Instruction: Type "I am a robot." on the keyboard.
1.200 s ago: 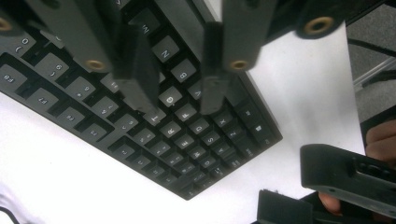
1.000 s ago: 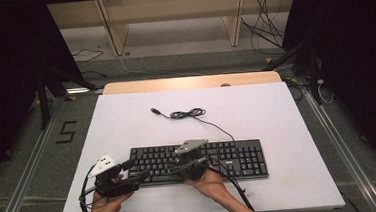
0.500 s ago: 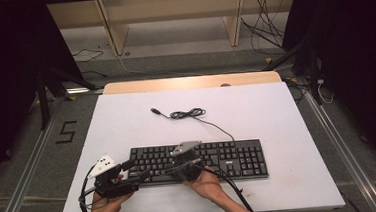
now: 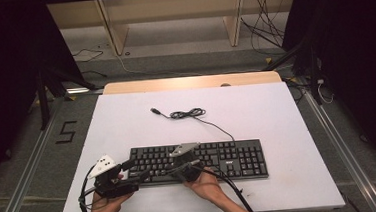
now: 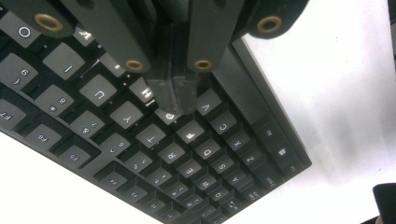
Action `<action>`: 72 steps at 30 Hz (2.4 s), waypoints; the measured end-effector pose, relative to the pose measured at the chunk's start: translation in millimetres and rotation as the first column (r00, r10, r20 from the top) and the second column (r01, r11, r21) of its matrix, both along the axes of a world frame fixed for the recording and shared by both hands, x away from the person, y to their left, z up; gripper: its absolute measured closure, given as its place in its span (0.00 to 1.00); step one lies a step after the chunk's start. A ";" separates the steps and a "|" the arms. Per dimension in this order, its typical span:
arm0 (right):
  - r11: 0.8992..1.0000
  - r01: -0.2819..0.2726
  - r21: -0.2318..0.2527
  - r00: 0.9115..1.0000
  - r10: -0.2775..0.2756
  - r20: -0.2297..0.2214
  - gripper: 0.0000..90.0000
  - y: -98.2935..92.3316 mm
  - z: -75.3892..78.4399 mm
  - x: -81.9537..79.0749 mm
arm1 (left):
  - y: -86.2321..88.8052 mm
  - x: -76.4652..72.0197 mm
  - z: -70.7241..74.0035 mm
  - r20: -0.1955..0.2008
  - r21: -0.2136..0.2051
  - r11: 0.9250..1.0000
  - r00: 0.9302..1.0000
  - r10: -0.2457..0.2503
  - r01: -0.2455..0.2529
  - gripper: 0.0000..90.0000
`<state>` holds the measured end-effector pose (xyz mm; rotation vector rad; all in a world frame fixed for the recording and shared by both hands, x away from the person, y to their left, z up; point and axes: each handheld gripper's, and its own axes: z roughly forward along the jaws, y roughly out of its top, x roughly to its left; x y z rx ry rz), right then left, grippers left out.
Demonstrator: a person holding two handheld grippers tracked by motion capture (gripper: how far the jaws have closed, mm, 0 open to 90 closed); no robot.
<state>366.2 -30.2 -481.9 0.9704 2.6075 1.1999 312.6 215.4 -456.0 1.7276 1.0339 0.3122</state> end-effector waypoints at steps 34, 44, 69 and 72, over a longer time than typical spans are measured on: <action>0.990 0.050 0.131 0.999 -0.048 -0.014 0.52 -33.4 25.1 10.4 | 1.1 0.1 -0.2 0.008 -0.001 1.000 1.000 -0.001 0.001 0.29; 0.988 0.080 0.131 0.997 -0.080 -0.004 0.55 -45.1 29.0 15.3 | 0.9 -0.1 0.1 0.014 -0.003 1.000 1.000 0.000 0.000 0.29; 0.989 0.147 0.032 0.989 -0.147 -0.007 1.00 -59.0 17.9 24.6 | 1.0 -0.2 0.3 0.016 -0.001 1.000 1.000 0.000 0.000 0.29; 0.990 0.142 0.020 0.990 -0.142 -0.013 1.00 -56.3 15.4 24.4 | 0.9 -0.2 0.3 0.016 -0.001 1.000 1.000 0.000 0.000 0.29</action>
